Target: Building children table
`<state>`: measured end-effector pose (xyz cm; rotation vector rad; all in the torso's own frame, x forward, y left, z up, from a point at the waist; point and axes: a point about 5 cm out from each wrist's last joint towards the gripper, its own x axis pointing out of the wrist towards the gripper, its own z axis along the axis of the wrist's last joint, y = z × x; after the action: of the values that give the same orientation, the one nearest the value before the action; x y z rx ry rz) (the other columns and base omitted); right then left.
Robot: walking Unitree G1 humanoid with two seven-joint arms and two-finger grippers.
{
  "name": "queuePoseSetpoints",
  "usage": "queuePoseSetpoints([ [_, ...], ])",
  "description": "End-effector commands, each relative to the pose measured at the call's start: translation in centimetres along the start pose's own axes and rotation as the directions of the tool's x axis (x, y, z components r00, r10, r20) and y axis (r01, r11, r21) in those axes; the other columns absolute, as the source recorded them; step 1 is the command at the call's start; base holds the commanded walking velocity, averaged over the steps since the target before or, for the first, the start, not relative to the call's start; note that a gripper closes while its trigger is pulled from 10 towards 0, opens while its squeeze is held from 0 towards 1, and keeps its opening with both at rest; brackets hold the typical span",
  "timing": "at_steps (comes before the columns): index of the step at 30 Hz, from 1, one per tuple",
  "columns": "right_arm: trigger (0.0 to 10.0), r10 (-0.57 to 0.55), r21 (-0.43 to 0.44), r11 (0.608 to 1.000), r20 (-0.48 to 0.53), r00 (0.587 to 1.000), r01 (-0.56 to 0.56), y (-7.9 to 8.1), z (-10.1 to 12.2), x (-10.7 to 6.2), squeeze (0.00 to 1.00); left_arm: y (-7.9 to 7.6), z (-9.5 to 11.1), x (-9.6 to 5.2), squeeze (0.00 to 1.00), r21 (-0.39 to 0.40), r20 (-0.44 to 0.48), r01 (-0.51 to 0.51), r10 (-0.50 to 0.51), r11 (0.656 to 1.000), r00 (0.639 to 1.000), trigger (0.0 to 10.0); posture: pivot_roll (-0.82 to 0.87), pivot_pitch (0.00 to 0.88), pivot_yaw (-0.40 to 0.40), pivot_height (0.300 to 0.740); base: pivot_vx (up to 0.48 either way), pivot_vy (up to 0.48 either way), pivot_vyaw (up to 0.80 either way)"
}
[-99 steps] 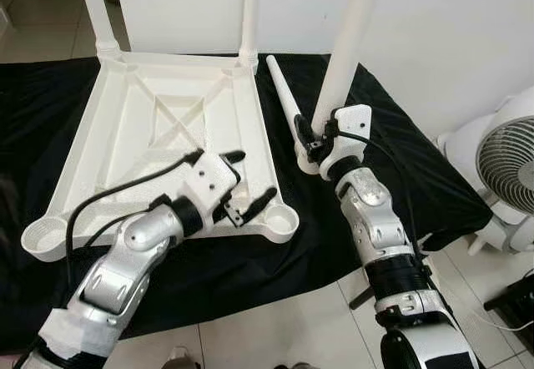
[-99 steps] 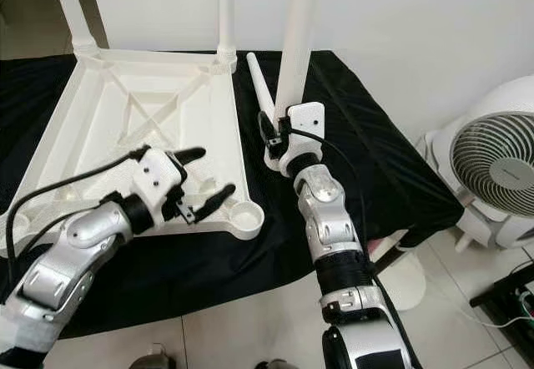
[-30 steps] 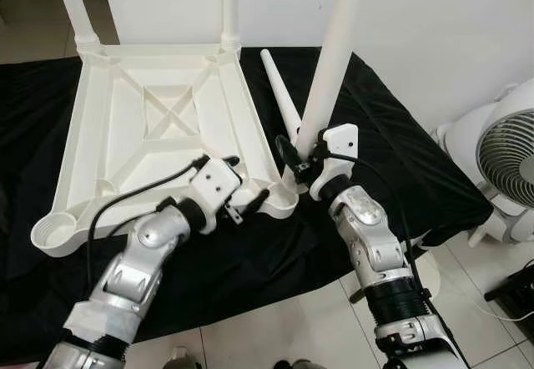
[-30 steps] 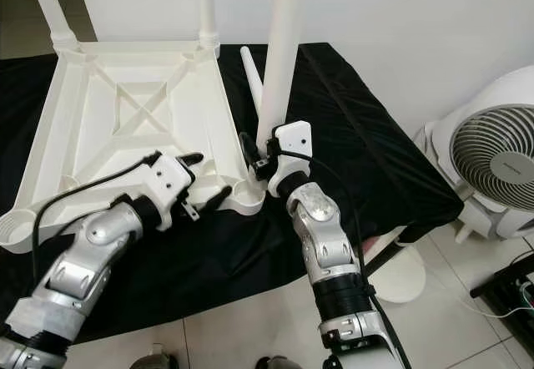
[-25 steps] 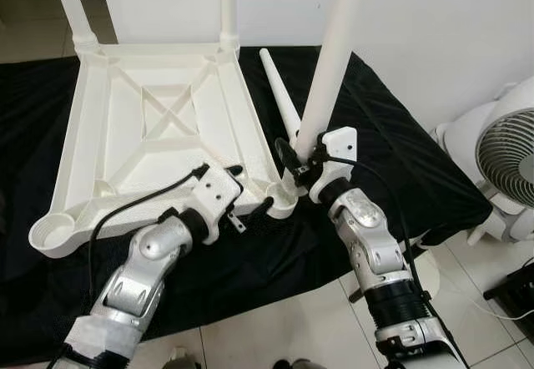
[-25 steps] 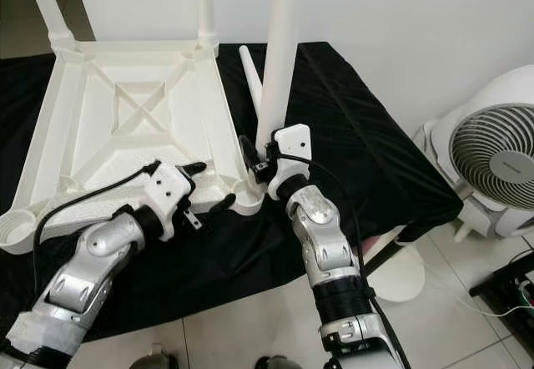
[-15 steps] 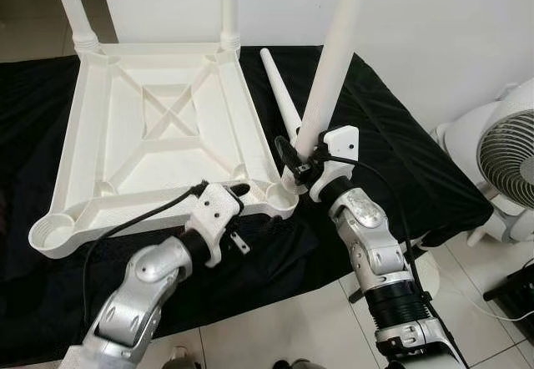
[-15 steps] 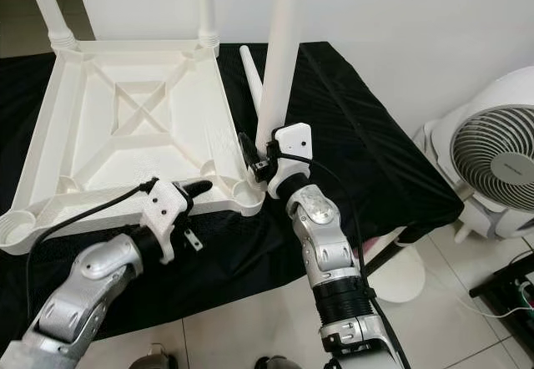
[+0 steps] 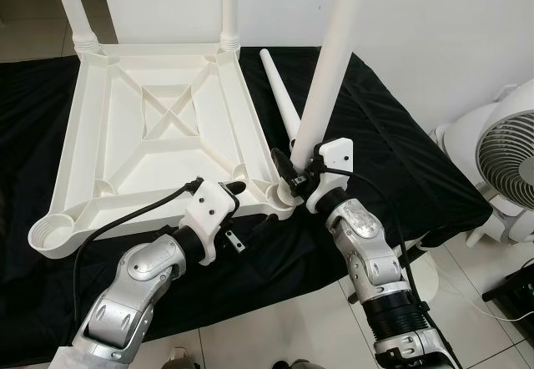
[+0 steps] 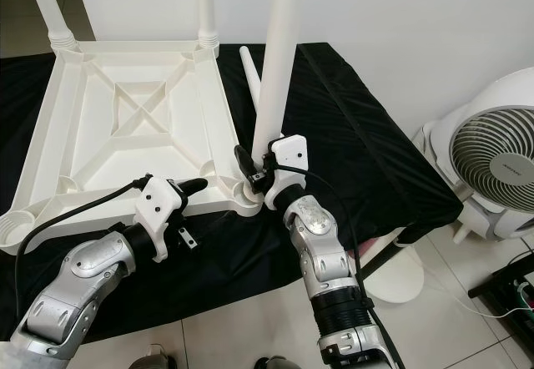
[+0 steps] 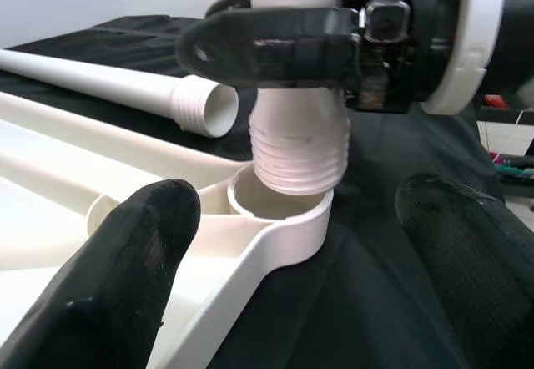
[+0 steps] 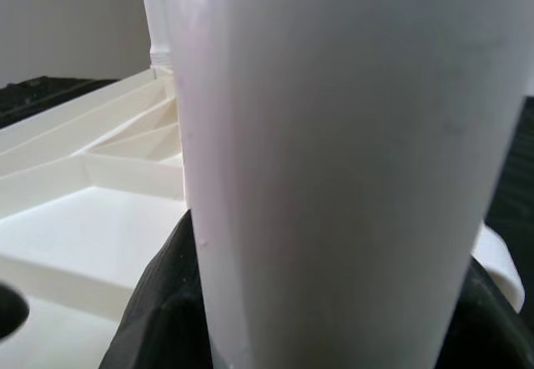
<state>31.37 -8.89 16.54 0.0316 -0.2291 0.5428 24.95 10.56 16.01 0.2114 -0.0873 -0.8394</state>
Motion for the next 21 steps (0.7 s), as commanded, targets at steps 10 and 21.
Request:
queuePoseSetpoints([
  [10, 10.0, 0.008, -0.005, 1.0, 0.008, 1.0, -0.008, -0.2, -0.3, 0.5, 0.0, 0.4, 0.4, -0.7, 0.0, 0.005, -0.023, 0.013, -0.013, 1.0, 1.0, 10.0, 0.13, 0.073, -0.091, 0.74, 0.0, 0.0, 0.0],
  [21, 10.0, 0.1, -0.012, 0.995, -0.025, 0.995, -0.101, 0.4, -0.4, 1.3, 0.0, 0.5, 0.2, -0.8, 0.0, -0.005, -0.033, -0.03, 0.03, 1.0, 0.999, 10.0, 0.15, 0.063, -0.113, 0.74, 0.0, 0.0, 0.0],
])
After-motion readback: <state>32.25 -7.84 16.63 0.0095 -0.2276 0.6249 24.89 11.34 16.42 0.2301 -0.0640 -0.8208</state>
